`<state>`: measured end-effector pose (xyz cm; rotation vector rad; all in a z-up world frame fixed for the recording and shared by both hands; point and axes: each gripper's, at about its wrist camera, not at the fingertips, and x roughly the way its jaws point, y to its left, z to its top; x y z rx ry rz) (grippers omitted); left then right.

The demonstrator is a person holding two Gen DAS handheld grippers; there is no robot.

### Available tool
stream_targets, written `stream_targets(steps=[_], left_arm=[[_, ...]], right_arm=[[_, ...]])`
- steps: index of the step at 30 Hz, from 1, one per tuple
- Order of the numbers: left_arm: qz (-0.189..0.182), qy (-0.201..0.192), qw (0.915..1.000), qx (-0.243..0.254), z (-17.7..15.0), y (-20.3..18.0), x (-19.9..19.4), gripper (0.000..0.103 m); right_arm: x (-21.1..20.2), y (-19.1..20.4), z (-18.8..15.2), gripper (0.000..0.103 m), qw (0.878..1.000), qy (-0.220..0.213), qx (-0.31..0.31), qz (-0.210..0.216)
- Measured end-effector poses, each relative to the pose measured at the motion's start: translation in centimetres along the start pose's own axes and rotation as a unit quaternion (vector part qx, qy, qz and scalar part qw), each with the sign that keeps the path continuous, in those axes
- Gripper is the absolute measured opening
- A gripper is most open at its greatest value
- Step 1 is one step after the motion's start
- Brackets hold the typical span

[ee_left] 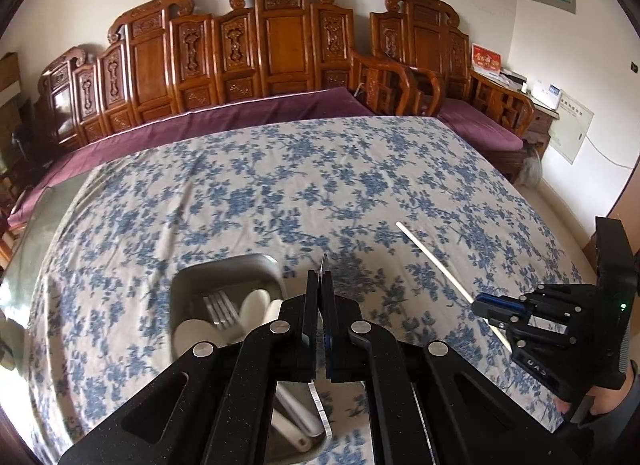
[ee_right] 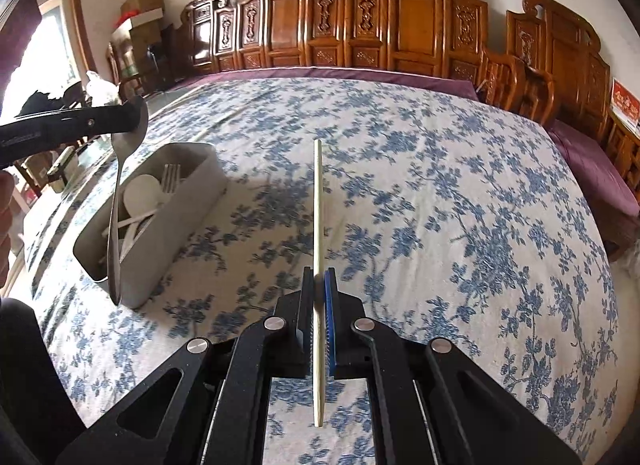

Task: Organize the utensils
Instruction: 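Carry the metal spoon over the grey tray and open the left tool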

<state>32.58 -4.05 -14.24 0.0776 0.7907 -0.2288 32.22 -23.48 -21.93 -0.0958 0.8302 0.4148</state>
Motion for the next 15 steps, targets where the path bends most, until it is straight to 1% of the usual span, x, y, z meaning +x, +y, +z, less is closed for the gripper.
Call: stream_targets(steps=[8, 11, 15], left_arm=[[0.02, -0.007, 0.9998, -0.006, -0.2, 3.3, -1.6, 0.001], [0.03, -0.005, 0.9995, -0.007, -0.6, 4.4, -1.6, 0.001], [0.053, 0.003, 0.9986, -0.005, -1.4, 5.8, -0.7, 0.001]], right_arm=[[-0.3, 1.4, 0.2, 0.006, 1.0, -0.005, -0.014, 0.001], [-0.5, 1.7, 0.2, 0.006, 1.0, -0.007, -0.013, 0.004], [-0.8, 2.6, 0.3, 0.006, 1.0, -0.013, -0.02, 0.009]])
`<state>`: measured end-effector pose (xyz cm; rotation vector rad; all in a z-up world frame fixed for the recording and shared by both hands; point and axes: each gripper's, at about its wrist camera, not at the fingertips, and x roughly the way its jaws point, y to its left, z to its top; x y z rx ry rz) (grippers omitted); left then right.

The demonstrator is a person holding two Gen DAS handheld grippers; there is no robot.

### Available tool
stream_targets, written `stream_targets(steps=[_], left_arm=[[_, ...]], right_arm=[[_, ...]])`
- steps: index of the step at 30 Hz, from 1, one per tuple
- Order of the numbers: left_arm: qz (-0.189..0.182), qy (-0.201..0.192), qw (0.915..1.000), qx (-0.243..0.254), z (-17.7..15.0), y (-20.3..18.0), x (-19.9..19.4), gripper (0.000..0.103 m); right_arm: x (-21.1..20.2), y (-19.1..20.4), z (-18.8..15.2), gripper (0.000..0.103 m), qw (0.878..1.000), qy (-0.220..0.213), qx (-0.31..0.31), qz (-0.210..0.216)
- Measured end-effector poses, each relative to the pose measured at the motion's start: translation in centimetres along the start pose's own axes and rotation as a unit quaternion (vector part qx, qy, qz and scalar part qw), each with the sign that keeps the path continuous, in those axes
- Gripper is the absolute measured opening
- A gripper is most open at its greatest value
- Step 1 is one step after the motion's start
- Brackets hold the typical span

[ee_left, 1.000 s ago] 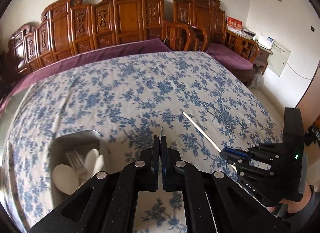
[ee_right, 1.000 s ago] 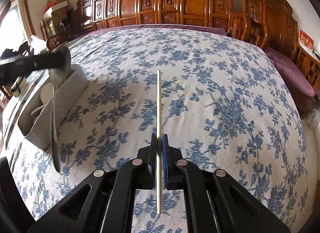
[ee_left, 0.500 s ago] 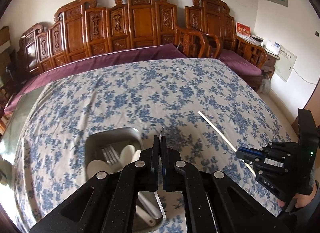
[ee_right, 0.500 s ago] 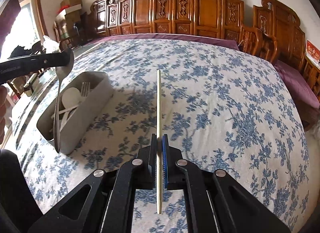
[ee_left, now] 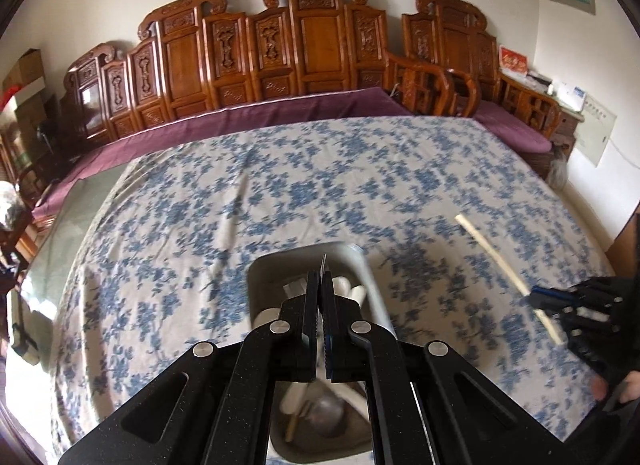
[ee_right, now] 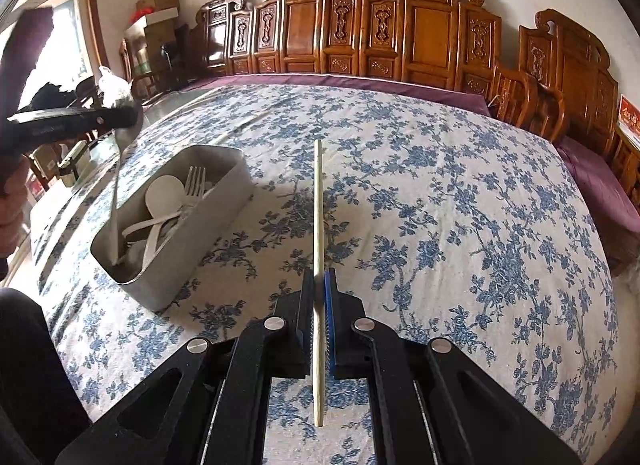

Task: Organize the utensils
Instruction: 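Carry the metal spoon over the grey tray and open the left tool, then lower the wooden chopstick into the grey tray and open the right tool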

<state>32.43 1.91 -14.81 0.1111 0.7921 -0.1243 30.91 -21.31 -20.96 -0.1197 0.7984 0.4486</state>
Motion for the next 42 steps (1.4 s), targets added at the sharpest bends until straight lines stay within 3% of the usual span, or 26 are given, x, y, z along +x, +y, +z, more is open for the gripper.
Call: stream_targets(steps=[9, 18, 28, 30, 33, 42], left_arm=[[0.021, 0.029, 0.9991, 0.022, -1.8, 0.8, 3.0, 0.001], [-0.005, 0.042, 0.9991, 0.005, -3.6, 1.0, 5.1, 0.001], [-0.041, 0.044, 0.9969, -0.051, -4.6, 2.4, 5.7, 0.002], [-0.043, 0.038, 0.997, -0.052, -4.6, 2.4, 5.3, 0.003], [-0.042, 0.027, 0.9971, -0.057, -4.6, 2.8, 4.5, 0.019], [-0.027, 0.009, 0.9976, -0.063, -4.3, 4.1, 2.9, 0.026]], right_arm=[[0.2, 1.8, 0.0, 0.006, 1.0, 0.003, -0.021, 0.009], [0.1, 2.4, 0.2, 0.006, 1.0, -0.002, -0.025, 0.013], [0.6, 3.5, 0.7, 0.006, 0.999, -0.006, -0.023, 0.023], [0.7, 3.9, 0.9, 0.006, 0.999, -0.007, -0.026, 0.025], [0.9, 4.7, 1.1, 0.006, 0.999, -0.008, -0.025, 0.03], [2.1, 8.2, 2.5, 0.006, 0.998, -0.009, -0.017, 0.057]])
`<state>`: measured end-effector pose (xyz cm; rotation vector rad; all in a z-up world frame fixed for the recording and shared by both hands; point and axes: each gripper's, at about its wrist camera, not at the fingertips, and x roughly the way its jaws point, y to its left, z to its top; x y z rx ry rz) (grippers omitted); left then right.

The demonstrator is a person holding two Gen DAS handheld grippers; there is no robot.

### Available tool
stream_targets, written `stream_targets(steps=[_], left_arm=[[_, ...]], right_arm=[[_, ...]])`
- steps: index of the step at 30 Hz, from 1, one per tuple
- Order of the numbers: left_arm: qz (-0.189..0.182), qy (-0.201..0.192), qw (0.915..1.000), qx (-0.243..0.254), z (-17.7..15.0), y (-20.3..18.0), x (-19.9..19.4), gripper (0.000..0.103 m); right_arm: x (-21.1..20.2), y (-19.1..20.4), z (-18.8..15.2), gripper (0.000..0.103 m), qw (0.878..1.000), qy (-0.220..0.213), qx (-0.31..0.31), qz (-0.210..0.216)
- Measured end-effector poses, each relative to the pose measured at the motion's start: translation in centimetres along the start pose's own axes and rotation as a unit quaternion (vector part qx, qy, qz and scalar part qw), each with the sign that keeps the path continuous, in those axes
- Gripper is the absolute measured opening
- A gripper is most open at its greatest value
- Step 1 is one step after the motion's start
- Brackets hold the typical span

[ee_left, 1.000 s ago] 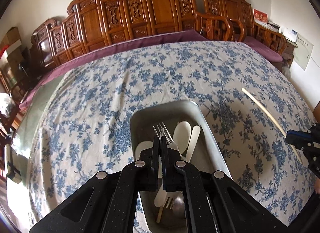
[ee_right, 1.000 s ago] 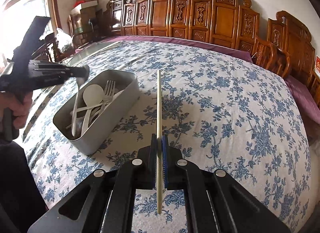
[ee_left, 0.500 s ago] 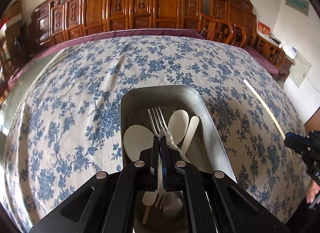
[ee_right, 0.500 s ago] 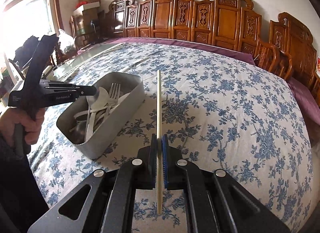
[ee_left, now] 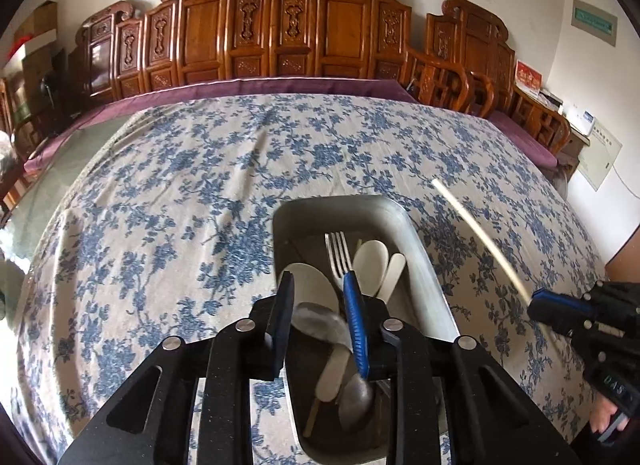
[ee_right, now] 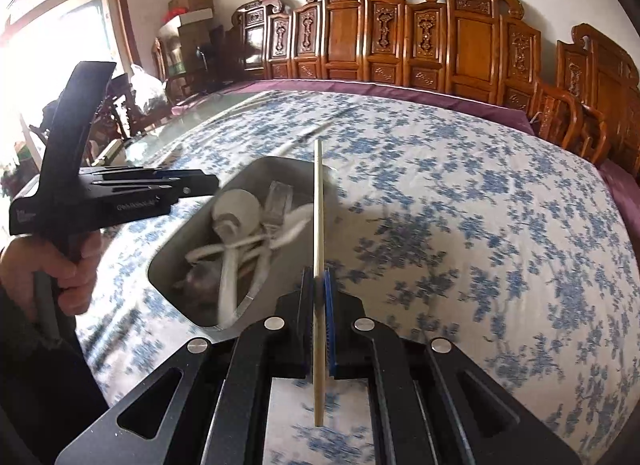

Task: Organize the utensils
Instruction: 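Lower the wooden chopstick into the grey tray and open the right tool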

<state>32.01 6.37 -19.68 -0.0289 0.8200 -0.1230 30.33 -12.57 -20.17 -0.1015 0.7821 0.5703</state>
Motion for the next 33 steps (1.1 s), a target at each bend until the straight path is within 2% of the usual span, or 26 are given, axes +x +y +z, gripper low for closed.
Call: stream_targets(steps=[8, 18, 33], left_arm=[[0.023, -0.005, 0.9997, -0.01, 0.1, 1.9, -0.5, 0.032], [0.037, -0.005, 0.9989, -0.029, 0.2, 4.3, -0.7, 0.033], [0.046, -0.001, 0.9983, -0.036, 0.0, 5.6, -0.5, 0.034]], right_arm=[[3.0, 3.2, 1.1, 0.006, 1.0, 0.013, 0.002, 0.018], [7.0, 5.2, 2.8, 0.006, 0.999, 0.028, 0.015, 0.041], [10.0, 5.3, 2.1, 0.006, 0.997, 0.046, 0.026, 0.054]])
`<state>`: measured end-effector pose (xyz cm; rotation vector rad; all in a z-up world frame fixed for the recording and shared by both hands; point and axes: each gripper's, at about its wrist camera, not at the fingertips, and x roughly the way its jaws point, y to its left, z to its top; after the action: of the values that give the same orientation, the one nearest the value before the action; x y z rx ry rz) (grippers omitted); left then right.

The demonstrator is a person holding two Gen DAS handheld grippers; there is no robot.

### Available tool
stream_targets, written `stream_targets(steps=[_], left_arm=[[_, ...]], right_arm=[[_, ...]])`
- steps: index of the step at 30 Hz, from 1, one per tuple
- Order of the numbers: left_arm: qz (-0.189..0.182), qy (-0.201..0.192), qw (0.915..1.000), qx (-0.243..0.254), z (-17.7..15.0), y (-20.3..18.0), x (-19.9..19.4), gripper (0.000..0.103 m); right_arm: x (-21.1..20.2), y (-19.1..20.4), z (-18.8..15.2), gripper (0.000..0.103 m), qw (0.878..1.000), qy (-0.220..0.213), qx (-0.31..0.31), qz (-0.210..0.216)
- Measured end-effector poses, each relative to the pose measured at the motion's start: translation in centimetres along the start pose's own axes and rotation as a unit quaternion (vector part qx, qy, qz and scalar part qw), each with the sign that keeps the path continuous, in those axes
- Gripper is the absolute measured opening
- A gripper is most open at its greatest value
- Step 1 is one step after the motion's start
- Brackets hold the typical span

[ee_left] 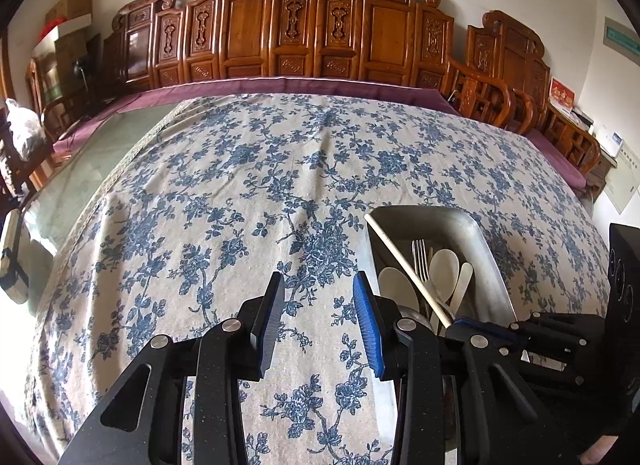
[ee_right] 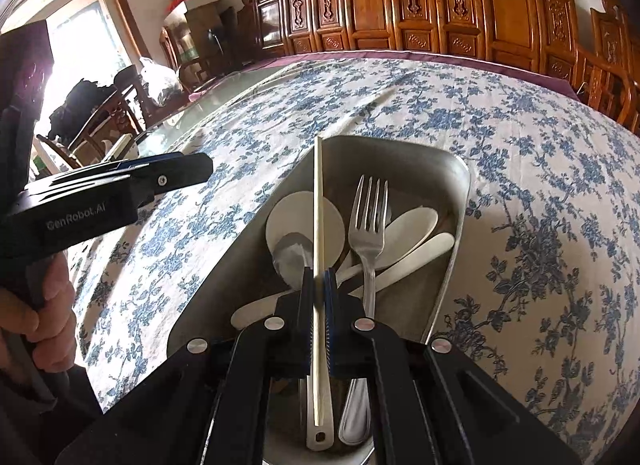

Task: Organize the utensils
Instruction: 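Lower the wooden chopstick into the grey tray and open the right tool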

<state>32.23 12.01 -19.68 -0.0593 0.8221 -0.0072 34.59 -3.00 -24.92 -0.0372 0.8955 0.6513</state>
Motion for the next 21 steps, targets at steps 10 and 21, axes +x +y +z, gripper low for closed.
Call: stream_targets(steps=[10, 21], left_arm=[[0.002, 0.002, 1.0, 0.004, -0.1, -0.4, 0.2, 0.034], [0.0, -0.005, 1.0, 0.007, -0.4, -1.6, -0.9, 0.044]], right_arm=[[-0.8, -0.4, -0.5, 0.019, 1.0, -0.008, -0.001, -0.011], [-4.2, -1.2, -1.0, 0.02, 0.999, -0.034, -0.004, -0.041]])
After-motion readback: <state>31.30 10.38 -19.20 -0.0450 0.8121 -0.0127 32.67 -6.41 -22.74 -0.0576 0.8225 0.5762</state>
